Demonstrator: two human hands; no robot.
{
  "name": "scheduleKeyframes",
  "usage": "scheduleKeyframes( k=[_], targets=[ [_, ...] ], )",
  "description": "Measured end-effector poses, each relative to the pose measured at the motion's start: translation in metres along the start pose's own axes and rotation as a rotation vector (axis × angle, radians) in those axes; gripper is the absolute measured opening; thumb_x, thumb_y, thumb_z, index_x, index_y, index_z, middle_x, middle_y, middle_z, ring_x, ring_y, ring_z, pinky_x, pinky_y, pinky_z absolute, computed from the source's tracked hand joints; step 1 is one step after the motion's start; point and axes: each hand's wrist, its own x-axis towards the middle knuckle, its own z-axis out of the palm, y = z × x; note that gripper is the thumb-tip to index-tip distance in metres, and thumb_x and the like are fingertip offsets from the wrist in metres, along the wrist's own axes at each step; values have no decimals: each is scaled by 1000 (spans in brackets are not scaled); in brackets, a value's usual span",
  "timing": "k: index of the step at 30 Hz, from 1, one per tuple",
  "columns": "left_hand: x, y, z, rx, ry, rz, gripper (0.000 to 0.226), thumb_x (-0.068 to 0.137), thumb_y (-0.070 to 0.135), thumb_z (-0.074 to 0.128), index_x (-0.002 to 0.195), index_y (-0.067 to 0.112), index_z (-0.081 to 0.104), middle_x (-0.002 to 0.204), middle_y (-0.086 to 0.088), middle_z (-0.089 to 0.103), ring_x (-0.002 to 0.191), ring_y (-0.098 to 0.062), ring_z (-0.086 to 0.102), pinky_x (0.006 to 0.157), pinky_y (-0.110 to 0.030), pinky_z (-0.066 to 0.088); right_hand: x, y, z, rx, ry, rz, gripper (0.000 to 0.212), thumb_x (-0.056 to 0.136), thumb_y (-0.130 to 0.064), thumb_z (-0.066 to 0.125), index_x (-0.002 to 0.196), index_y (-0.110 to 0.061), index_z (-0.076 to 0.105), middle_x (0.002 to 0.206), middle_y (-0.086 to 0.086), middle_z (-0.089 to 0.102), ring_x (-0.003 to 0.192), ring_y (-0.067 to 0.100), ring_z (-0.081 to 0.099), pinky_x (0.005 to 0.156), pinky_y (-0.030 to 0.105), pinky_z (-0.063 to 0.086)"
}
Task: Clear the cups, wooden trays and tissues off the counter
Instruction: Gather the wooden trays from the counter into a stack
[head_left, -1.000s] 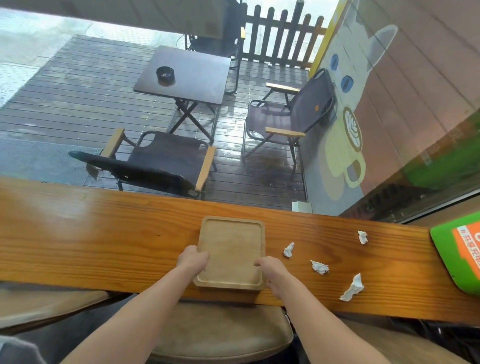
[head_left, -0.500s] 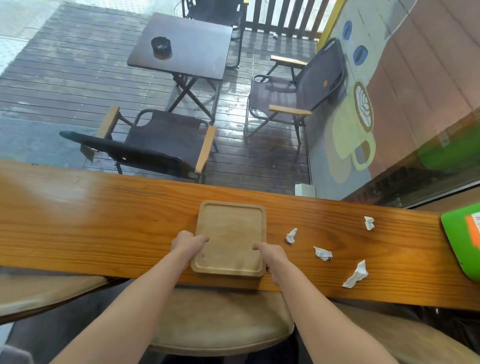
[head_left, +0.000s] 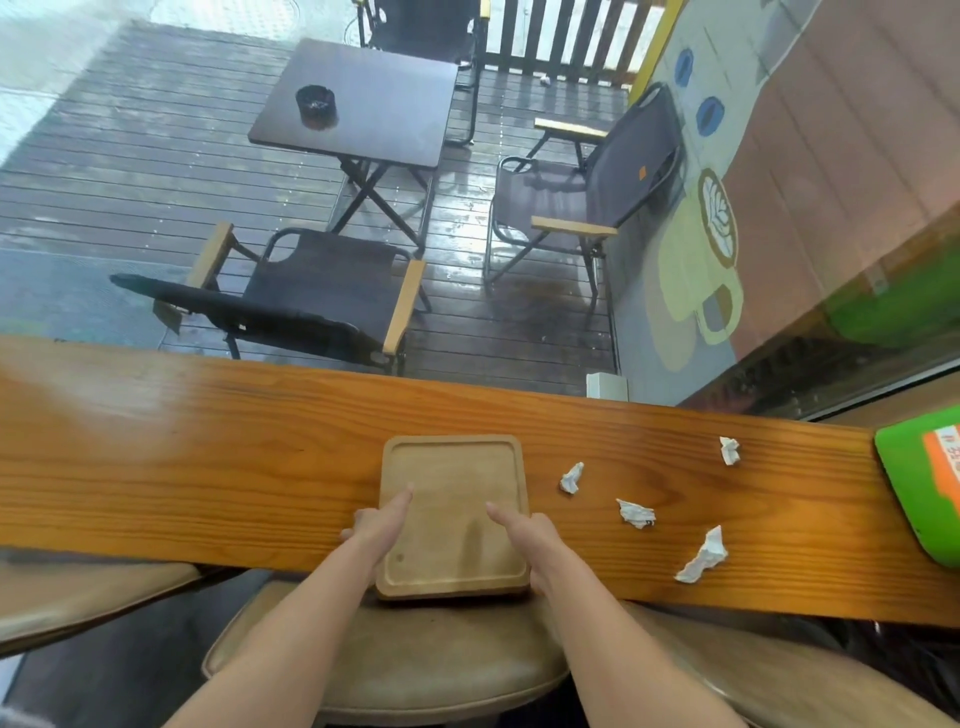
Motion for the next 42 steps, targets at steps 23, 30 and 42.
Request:
scheduleKeyframes(
  k=[23,30,42],
  targets=[
    [-26,10,-23,-4,-285,-78,53,94,40,62,133,5,53,119,-17,68,113,-37,63,102,-53,49,-21,2,-25,-32,-77,-92,87,86,-40,73,150,-4,27,149,15,43,133,34,43,98,44,42],
    [-55,18,-31,-224,-415,122,55,92,21,69,137,5,42,122,-21,65,107,-39,66,86,-57,57,-47,-2,-33,94,-168,-181,105,46,-47,98,133,-14,49,124,9,65,115,31,60,102,53,48],
    [-139,100,0,245,-454,546,46,97,43,59,126,9,51,113,-12,69,97,-29,69,73,-42,58,-137,-36,-85,188,121,-441,104,47,-66,87,132,-18,51,114,2,67,102,22,64,83,40,55]
  ],
)
